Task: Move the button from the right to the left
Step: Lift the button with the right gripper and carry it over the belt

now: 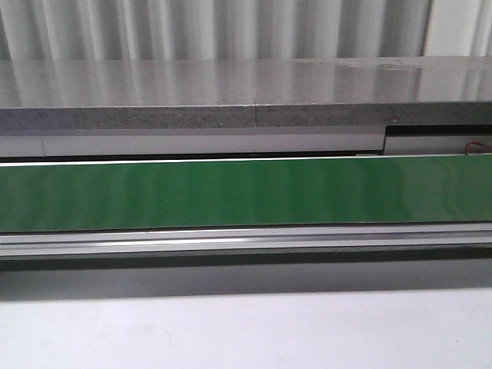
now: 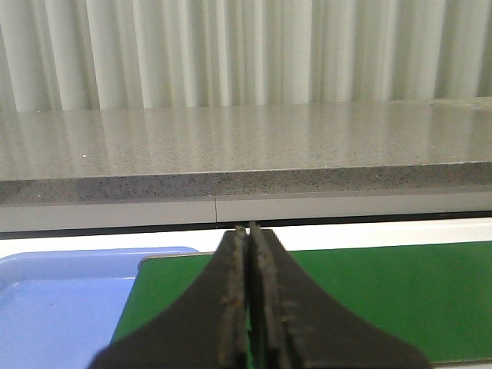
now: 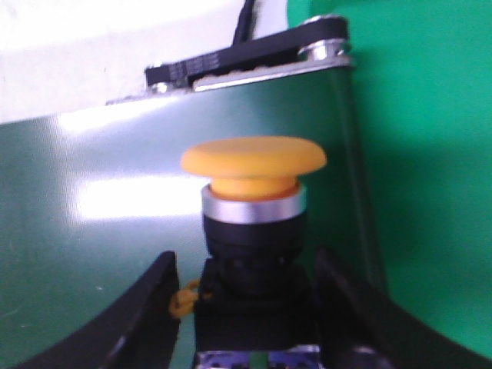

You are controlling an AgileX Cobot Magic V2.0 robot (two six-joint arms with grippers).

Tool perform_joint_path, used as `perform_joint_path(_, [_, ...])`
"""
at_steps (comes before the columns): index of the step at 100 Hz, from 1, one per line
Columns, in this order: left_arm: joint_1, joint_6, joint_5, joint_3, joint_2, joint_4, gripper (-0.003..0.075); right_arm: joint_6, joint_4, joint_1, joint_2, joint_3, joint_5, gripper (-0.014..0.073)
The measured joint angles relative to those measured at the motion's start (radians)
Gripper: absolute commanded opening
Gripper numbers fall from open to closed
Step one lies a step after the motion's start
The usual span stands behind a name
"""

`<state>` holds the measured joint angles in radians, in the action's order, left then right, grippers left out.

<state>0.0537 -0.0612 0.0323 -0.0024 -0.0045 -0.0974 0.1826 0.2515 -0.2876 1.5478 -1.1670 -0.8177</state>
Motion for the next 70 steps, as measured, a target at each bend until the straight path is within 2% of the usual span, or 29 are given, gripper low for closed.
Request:
perform_joint_path(12, [0.0,0.0,0.0,0.0,0.0,0.0,-0.002,-0.109,-0.1,0.088,0.0,0.027,0.004,0.0239])
perform_joint_path(26, [0.0,0.0,0.0,0.0,0.0,0.0,-0.002,-0.183,-0.14,0.155,0.0,0.053,0.03,0.0239])
perform_joint_path(70, [0.0,0.0,0.0,0.0,0.0,0.0,-0.002,-0.207,-0.148,0.168,0.087,0.055,0.048,0.0246])
